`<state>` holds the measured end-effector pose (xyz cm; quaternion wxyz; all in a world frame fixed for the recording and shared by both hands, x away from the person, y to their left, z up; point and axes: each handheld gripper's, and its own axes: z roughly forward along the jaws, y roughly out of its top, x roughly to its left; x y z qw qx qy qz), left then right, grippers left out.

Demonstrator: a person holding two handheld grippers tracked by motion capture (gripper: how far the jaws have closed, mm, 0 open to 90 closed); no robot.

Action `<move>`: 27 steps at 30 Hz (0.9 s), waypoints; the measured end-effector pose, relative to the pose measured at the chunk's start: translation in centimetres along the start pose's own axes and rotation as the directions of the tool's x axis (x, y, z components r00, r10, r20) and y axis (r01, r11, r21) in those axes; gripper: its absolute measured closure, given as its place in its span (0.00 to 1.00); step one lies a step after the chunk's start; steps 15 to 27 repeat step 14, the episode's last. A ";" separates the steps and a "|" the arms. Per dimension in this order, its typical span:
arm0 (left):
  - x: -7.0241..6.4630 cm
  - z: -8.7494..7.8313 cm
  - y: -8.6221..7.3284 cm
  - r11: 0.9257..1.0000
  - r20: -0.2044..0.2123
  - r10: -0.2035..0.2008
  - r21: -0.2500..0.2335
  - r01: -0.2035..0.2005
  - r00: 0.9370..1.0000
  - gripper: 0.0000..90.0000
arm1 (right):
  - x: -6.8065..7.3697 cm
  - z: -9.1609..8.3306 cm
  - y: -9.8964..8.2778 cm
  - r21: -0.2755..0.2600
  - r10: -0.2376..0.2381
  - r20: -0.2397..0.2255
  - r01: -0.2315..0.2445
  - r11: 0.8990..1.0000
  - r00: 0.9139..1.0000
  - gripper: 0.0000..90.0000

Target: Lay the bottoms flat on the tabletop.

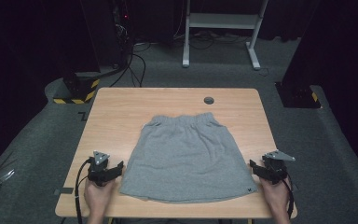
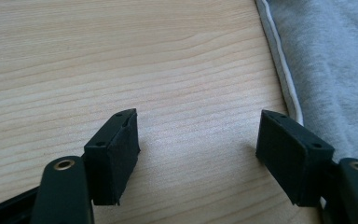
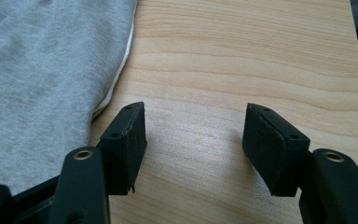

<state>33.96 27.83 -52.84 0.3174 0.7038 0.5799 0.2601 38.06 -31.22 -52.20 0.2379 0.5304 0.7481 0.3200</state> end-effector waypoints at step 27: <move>0.0 0.0 0.0 1.000 0.006 -0.001 -0.002 0.001 1.000 0.32 | 0.0 0.0 0.0 0.000 0.000 0.001 0.000 1.000 1.000 0.44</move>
